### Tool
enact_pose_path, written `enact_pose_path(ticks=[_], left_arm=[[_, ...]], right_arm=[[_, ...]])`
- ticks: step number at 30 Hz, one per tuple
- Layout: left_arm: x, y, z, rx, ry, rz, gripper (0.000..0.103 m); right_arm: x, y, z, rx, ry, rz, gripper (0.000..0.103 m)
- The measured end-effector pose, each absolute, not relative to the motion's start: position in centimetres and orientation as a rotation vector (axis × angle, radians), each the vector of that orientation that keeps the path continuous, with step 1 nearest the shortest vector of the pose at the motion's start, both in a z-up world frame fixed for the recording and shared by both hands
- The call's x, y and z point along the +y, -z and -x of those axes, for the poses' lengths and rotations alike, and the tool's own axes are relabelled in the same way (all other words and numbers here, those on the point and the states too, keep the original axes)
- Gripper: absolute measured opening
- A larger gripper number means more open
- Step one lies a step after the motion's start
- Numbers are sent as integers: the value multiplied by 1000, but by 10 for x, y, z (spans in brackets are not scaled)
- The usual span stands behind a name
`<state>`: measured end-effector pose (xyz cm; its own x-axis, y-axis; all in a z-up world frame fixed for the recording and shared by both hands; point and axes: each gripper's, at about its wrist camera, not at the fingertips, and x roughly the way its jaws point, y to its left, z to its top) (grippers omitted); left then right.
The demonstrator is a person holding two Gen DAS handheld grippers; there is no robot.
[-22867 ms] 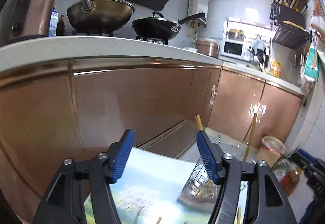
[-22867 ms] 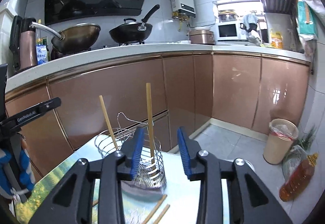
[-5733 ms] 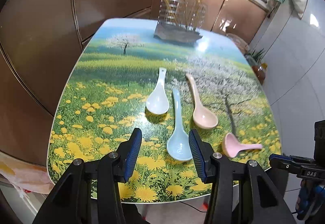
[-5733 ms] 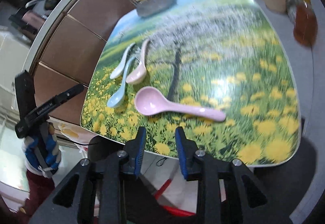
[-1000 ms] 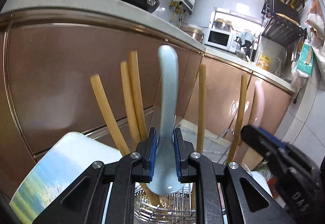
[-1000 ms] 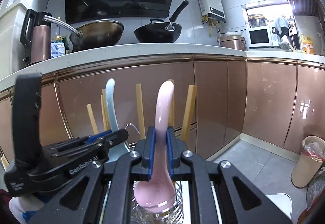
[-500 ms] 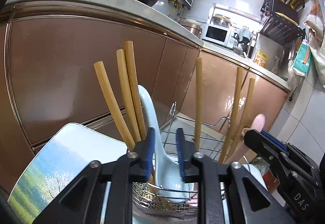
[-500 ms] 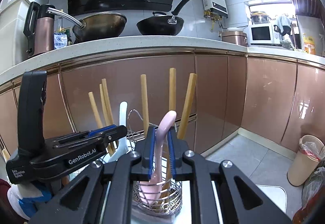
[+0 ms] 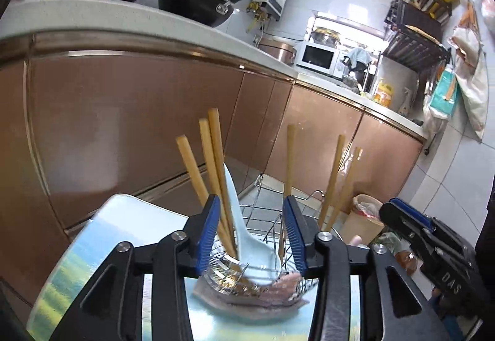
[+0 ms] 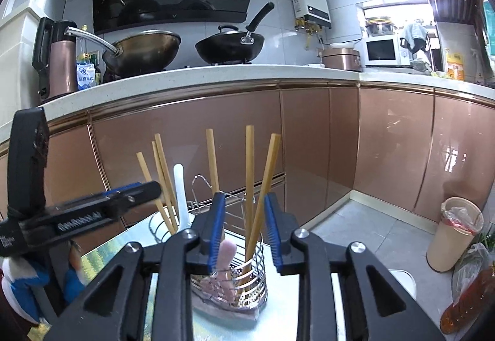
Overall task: Organize utensils
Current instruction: 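Lower the spoons bowl-first into the wire holder and open both tools, then withdraw both open tools back toward the last two spoons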
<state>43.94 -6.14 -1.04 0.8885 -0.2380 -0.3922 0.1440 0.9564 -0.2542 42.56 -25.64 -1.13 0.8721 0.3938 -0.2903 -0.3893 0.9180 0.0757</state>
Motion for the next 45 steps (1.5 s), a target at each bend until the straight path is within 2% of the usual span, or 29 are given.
enact_pose_path(ticks=[9,13,22,35,45], left_arm=[[-13,-10,-392,569,142,177,43],[2,-6,-366,642,149,174,43],[24,10,-321,768,192,171,49],[36,48,-303,927,237,153,49],[16,89,-326,1061,331,106,49]], right_arm=[[-272,-26,-362,377,-357,-27,26],[-272,-35,-332,419,-343,-16,30],[-268,-35,-273,517,-325,-25,30],[-250,-5,-250,689,-359,-25,30],[-226,54,-281,915,-423,-53,30]])
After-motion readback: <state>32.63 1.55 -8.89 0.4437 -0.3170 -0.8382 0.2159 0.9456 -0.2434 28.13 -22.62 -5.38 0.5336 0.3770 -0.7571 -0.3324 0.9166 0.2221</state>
